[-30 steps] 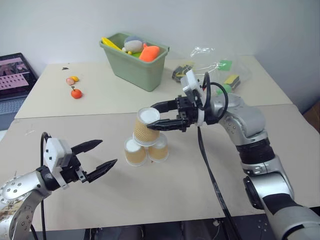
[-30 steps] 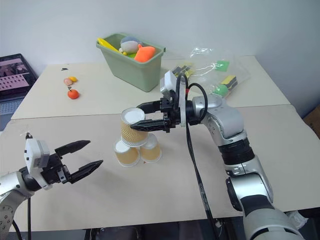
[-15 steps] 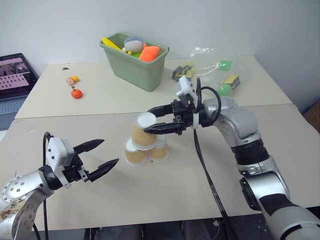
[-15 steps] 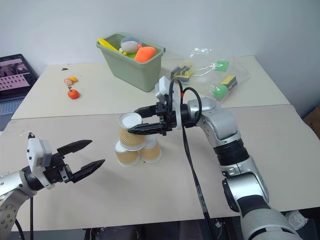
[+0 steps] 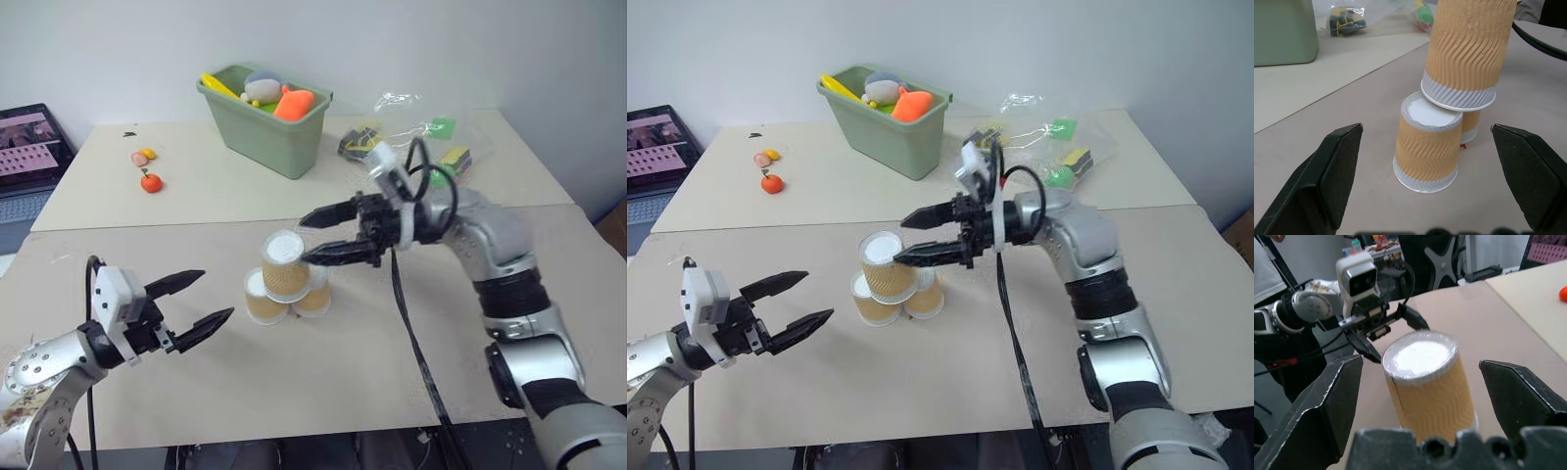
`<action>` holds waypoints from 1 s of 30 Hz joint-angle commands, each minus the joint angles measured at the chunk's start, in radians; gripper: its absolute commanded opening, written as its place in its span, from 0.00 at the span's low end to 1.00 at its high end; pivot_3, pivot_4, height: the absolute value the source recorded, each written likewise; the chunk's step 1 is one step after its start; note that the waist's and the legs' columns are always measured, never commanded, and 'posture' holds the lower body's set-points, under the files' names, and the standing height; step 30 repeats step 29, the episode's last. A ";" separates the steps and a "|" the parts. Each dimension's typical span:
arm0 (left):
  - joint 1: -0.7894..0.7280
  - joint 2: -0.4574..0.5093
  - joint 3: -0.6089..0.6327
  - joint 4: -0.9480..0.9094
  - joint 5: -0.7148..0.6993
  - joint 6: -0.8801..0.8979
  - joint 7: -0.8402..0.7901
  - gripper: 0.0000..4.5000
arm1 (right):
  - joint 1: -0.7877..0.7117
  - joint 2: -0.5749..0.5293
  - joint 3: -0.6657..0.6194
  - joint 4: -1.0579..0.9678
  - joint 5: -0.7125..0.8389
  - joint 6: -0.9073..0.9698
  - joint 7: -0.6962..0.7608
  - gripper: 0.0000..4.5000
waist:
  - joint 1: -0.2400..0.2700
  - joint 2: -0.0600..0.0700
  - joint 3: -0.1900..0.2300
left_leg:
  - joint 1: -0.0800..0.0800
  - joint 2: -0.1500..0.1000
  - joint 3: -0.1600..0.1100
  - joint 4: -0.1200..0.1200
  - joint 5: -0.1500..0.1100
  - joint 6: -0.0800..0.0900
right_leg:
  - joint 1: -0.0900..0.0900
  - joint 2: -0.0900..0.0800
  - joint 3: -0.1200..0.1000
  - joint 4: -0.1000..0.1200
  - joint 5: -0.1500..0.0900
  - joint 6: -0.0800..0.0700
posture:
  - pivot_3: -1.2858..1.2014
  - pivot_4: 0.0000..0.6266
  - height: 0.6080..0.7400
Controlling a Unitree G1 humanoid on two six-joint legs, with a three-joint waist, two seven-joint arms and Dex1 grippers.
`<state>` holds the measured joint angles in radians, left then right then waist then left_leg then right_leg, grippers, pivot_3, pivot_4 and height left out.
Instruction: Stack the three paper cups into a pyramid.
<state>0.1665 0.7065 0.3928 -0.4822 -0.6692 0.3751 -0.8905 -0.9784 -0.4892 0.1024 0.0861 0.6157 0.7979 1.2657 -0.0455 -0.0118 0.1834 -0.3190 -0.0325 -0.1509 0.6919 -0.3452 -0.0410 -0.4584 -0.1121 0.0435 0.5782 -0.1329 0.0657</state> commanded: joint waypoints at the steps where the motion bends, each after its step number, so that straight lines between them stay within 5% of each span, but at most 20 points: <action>1: -0.025 -0.003 -0.009 0.008 -0.004 -0.013 -0.002 1.00 | -0.039 -0.052 -0.095 0.020 0.059 0.037 0.006 0.99 | 0.000 0.000 0.000 | 0.000 0.000 0.000 0.000 0.000 0.000 | 0.000 0.000 0.000 0.000 0.000 0.000 | 0.52 0.24 1.00; 11: 0.065 -0.035 0.139 0.000 0.037 0.009 0.151 1.00 | 0.123 -0.197 -0.275 0.078 -0.012 -0.043 -0.146 0.99 | 0.001 -0.001 -0.001 | 0.000 0.000 0.000 0.000 -0.001 0.002 | 0.001 0.000 0.000 -0.001 0.000 0.000 | 0.52 0.24 1.00; 20: 0.106 -0.206 0.266 -0.042 -0.077 0.129 0.453 1.00 | 0.445 -0.122 -0.386 0.064 -0.096 -0.204 -0.417 0.99 | 0.002 -0.001 -0.001 | 0.000 0.000 0.001 0.001 0.000 0.000 | 0.002 0.000 0.001 0.000 0.001 0.000 | 0.52 0.24 1.00; 30: 0.088 -0.325 0.200 -0.045 -0.001 0.094 0.616 1.00 | 0.509 -0.010 -0.373 0.092 -0.149 -0.326 -0.547 0.99 | -0.002 -0.001 0.000 | 0.015 0.002 0.003 0.001 0.001 -0.001 | 0.024 0.002 0.001 -0.001 -0.002 0.007 | 0.52 0.24 1.00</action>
